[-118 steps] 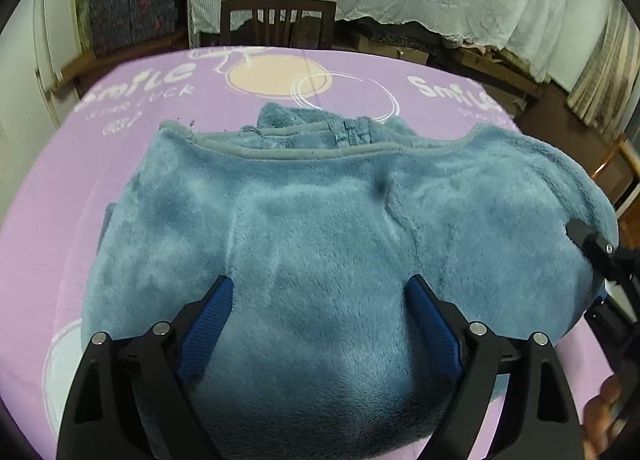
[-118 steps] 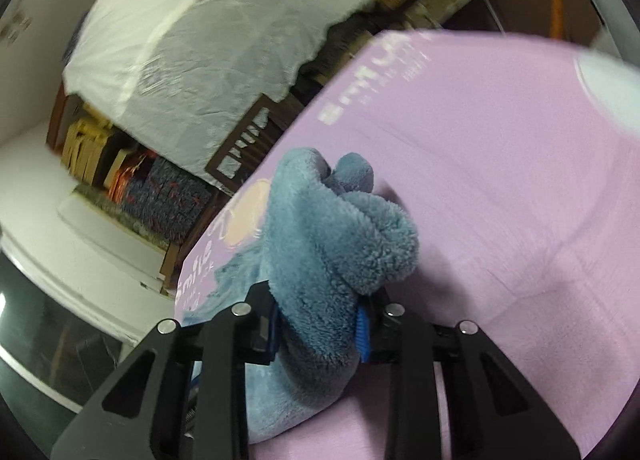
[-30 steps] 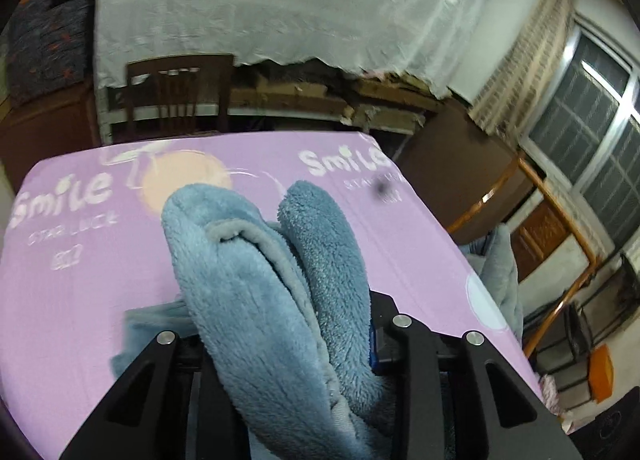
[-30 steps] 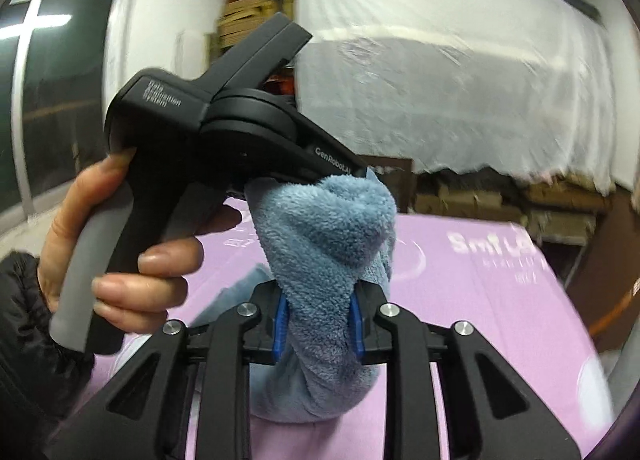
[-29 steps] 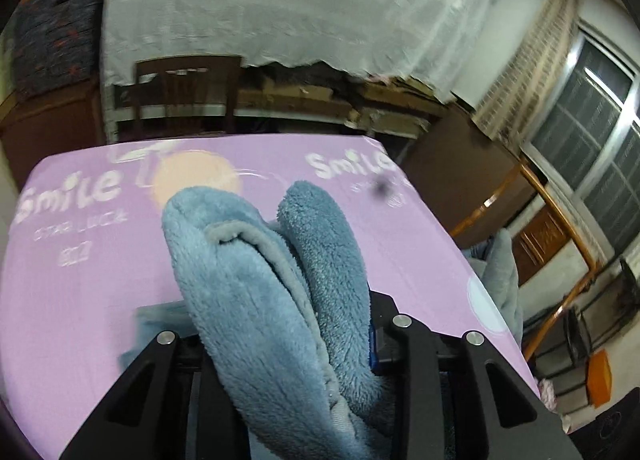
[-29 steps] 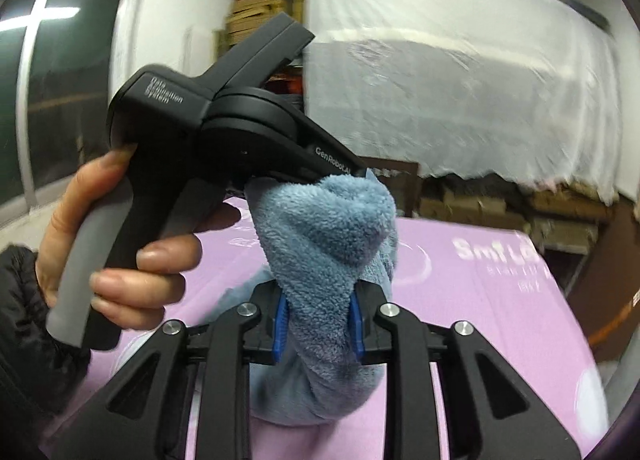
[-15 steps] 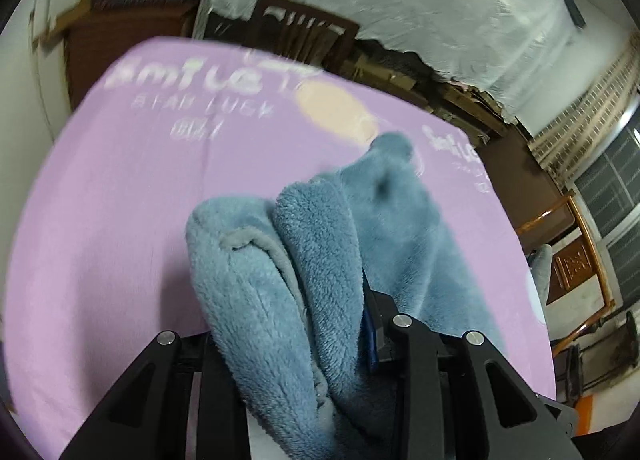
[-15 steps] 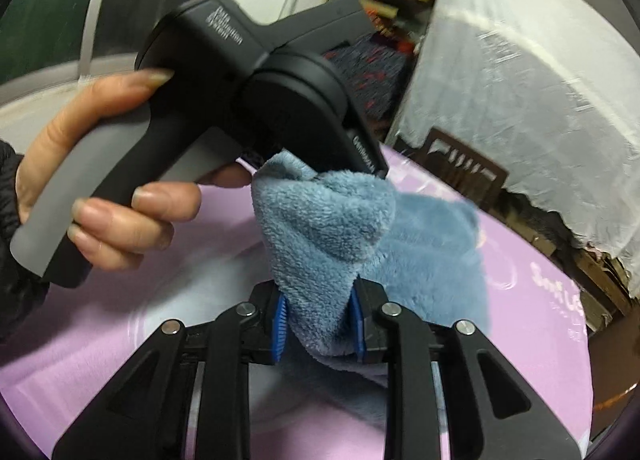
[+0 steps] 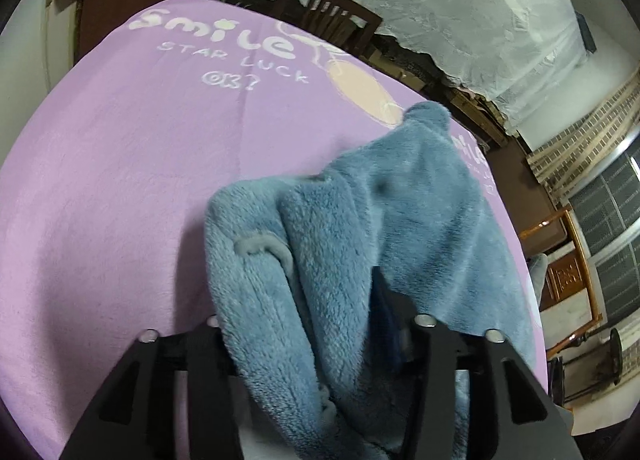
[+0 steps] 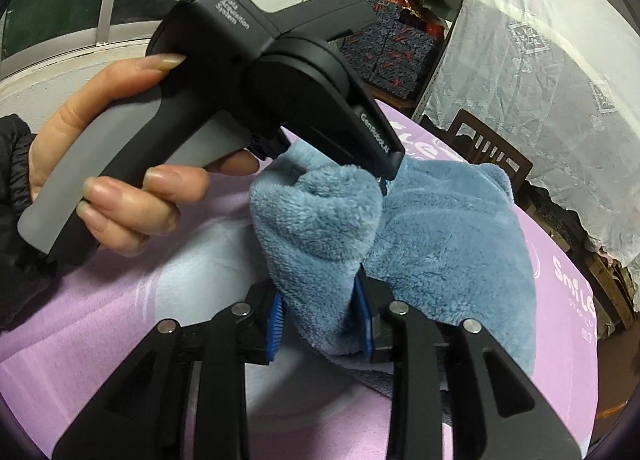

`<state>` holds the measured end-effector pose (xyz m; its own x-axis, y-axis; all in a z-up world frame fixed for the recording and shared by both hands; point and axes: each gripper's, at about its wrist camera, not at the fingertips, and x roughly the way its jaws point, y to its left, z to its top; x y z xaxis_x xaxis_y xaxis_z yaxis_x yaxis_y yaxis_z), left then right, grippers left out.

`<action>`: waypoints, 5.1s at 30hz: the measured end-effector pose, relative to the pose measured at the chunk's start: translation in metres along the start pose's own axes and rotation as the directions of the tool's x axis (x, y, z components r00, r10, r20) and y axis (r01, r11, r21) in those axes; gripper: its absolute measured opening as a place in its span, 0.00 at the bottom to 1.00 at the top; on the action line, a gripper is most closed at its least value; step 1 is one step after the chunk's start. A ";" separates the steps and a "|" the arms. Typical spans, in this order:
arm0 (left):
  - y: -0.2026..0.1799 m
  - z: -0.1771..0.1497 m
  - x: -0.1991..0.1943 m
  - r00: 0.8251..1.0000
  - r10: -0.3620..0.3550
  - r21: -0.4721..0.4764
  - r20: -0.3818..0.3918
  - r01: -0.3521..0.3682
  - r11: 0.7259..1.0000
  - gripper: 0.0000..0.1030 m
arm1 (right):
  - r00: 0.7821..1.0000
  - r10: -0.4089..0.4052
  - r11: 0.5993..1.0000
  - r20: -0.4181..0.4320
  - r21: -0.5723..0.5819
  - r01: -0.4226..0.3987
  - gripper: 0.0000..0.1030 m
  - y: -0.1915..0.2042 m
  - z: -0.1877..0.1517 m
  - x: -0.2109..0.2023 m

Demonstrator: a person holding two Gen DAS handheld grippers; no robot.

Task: Fold large clothes

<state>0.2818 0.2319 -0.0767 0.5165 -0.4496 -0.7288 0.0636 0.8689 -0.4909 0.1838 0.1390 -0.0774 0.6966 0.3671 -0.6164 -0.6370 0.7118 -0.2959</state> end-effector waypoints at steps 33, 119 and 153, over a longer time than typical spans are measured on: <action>-0.085 -0.005 -0.022 0.995 -0.041 0.149 0.090 0.027 0.988 0.64 | 0.832 0.496 0.490 0.250 0.710 -0.506 0.36 -0.236 0.008 0.021; -0.070 -0.055 -0.054 0.959 0.188 0.207 0.213 -0.233 0.950 0.96 | 0.802 0.555 0.366 0.222 0.800 -0.475 0.88 -0.238 -0.089 0.014; -0.039 -0.033 0.002 0.964 -0.264 -0.026 -0.031 0.263 0.964 0.95 | 0.788 0.577 0.351 0.215 0.805 -0.477 0.90 -0.221 -0.079 0.043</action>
<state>0.2521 0.1902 -0.0750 0.4546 -0.6692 -0.5878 0.1755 0.7142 -0.6775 0.3285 -0.0504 -0.0960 0.2520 0.8289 -0.4994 -0.2905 0.5571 0.7780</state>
